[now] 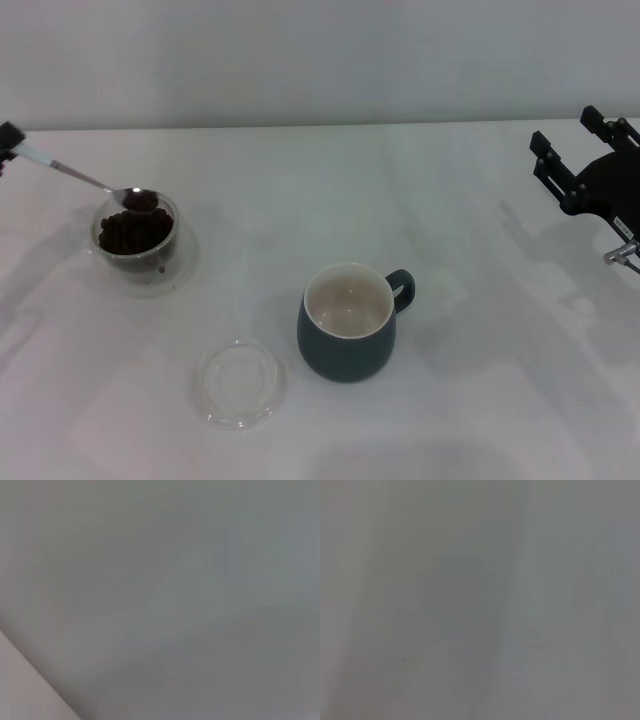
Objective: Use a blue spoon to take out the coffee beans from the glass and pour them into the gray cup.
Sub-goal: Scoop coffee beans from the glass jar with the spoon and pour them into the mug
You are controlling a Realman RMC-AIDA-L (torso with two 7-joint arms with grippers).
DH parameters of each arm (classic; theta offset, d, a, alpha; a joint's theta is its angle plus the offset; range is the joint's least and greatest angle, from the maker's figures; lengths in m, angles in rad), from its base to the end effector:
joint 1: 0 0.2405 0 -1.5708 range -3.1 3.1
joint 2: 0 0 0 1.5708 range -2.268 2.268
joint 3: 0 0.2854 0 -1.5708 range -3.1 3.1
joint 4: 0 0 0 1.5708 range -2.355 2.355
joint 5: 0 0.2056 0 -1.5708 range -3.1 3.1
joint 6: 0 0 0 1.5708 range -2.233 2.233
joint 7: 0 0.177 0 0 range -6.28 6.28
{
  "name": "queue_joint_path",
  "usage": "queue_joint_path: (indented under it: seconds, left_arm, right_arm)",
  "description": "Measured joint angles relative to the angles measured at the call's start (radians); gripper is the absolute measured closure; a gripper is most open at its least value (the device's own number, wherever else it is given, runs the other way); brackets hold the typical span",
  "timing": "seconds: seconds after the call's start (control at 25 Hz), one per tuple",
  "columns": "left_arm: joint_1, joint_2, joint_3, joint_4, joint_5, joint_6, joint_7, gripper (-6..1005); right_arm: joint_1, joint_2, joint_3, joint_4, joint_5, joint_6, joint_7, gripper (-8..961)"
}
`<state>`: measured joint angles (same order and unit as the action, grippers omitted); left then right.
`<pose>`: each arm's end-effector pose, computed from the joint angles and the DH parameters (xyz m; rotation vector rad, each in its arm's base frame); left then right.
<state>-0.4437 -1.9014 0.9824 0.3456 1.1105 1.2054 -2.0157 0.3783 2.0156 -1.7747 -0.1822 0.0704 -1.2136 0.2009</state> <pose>-0.3361 0.3983 0.0414 -1.6712 -1.7005 -1.3520 0.3452 0.3622 -0.0109 -1.7869 0.3252 0.6561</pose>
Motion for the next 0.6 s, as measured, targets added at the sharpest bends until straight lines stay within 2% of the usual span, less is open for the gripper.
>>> queue_joint_path:
  seconds: [0.24, 0.6]
  left_arm:
    - [-0.053, -0.007, 0.002, -0.002, 0.054, 0.024, 0.001, 866]
    - [-0.131, -0.029, 0.03, -0.011, 0.097, 0.081, -0.014, 865]
  right_arm:
    - [0.011, 0.0, -0.001, -0.005, 0.0, 0.0, 0.0, 275]
    - [0.015, 0.0, -0.006, -0.03, -0.004, 0.0, -0.008, 276]
